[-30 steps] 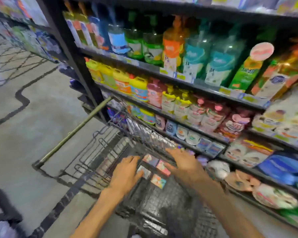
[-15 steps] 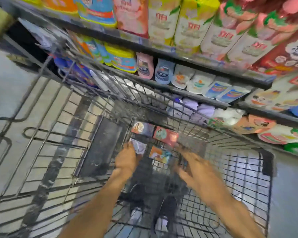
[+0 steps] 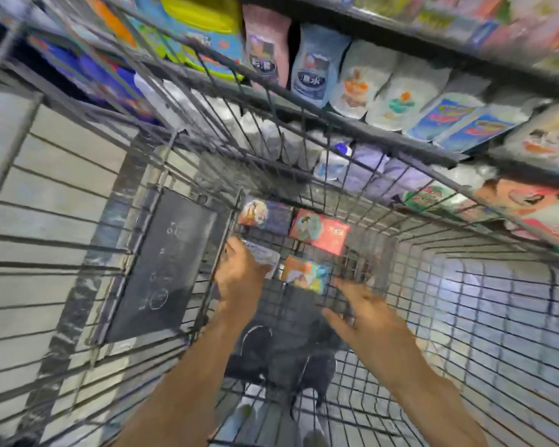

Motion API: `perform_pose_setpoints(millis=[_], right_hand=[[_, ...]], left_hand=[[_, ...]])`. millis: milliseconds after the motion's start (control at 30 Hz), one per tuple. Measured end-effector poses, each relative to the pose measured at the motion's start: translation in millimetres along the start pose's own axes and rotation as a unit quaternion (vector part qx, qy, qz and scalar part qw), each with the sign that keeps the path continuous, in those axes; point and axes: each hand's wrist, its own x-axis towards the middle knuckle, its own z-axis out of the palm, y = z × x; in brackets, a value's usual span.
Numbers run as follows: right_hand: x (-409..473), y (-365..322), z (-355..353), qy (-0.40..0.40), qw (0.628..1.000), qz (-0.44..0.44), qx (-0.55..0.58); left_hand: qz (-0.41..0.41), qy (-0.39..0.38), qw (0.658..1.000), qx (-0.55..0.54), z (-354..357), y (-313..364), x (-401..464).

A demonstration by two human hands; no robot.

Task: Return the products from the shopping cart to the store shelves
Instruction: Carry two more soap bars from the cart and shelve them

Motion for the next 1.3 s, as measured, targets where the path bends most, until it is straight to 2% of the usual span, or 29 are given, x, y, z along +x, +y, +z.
perform_pose_setpoints(millis=[200,233,367,433,500,667,833,1000,1133,1233,1300], right_hand=[[20.8,0.7,-2.1,0.032,0.999,0.038,0.010],[27.3,1.6,0.7,0.035,0.998,0.050,0.018],[64.7,4.9,36.0,0.052,0.989,0.112,0.083],[84.2,4.9,57.7,0.064,0.981,0.149,0.107],[99.0,5.2,74.0,0.081,0.971,0.185,0.128],[120.0,-0.6,115.9,0.144,0.947,0.240,0.160],[116.5,10.0,119.6,0.194,0.928,0.203,0.245],[101.0,18.8,102.7,0.169,0.915,0.159,0.331],[55.0,30.0,69.7,0.172,0.891,0.131,0.400],[11.5,37.5,33.5,0.203,0.856,0.107,0.463],[-12.5,40.3,14.1,0.208,0.853,0.098,0.469]], left_hand=[[0.074,0.008,0.997,0.002,-13.0,-10.9,-8.9],[0.084,0.028,0.996,0.005,-14.9,-17.2,-10.2],[0.018,-0.059,0.996,-0.069,-41.7,-25.5,-19.3],[0.002,-0.066,0.993,-0.102,-49.4,-30.9,-24.7],[0.007,-0.053,0.993,-0.103,-55.7,-32.8,-25.3],[-0.001,-0.080,0.992,-0.100,-61.8,-43.0,-18.2],[0.022,-0.086,0.993,-0.078,-63.3,-42.0,-16.4],[0.019,-0.096,0.987,-0.127,-71.7,-38.4,-19.0],[0.061,-0.131,0.979,-0.146,-93.2,-16.8,-37.6],[0.108,-0.141,0.971,-0.160,-113.8,6.4,-59.5],[0.123,-0.152,0.963,-0.184,-124.4,15.6,-70.8]])
